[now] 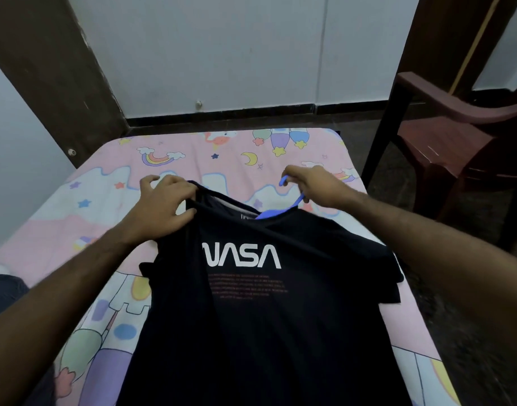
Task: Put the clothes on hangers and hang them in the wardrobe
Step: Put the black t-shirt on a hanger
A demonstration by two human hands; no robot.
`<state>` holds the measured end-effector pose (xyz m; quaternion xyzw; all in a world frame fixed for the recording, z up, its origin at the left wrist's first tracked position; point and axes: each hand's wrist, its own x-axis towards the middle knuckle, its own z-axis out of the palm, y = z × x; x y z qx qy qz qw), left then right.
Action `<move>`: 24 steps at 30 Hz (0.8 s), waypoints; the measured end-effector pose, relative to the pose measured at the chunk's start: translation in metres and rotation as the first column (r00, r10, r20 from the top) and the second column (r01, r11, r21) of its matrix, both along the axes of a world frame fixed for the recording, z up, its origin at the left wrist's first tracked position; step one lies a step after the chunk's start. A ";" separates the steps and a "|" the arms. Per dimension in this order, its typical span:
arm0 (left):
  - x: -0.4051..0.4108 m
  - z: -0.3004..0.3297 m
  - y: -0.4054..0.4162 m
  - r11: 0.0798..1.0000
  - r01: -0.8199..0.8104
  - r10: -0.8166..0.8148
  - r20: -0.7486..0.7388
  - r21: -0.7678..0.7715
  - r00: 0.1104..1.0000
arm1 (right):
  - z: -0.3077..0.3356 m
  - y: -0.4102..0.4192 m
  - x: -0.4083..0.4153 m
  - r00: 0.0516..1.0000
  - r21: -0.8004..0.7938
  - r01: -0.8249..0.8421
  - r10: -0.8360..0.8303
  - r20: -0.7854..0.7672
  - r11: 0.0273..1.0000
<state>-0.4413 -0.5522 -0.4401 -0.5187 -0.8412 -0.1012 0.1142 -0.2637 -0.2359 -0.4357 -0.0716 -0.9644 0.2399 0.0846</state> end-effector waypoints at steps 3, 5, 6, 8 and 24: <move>0.022 0.013 0.004 0.984 0.176 -0.177 -0.070 -0.031 0.982 | 0.003 -0.022 -0.003 0.999 -0.026 -0.016 0.015 -0.046 1.000; 0.043 0.023 0.009 0.944 0.314 -0.324 -0.105 -0.107 0.940 | 0.026 -0.028 -0.007 0.987 -0.082 0.004 -0.017 -0.162 0.997; 0.052 0.028 0.011 0.919 0.366 -0.383 -0.112 -0.145 0.917 | 0.042 -0.030 -0.008 0.974 -0.121 0.017 -0.044 -0.221 0.992; 0.065 0.039 0.012 0.889 0.428 -0.451 -0.148 -0.163 0.880 | 0.081 -0.030 -0.004 0.951 -0.186 0.018 -0.074 -0.301 0.982; 0.165 0.292 -0.040 0.942 0.009 0.053 -0.174 0.334 0.983 | 0.393 -0.126 0.127 0.802 -0.028 -0.056 0.028 -0.596 0.998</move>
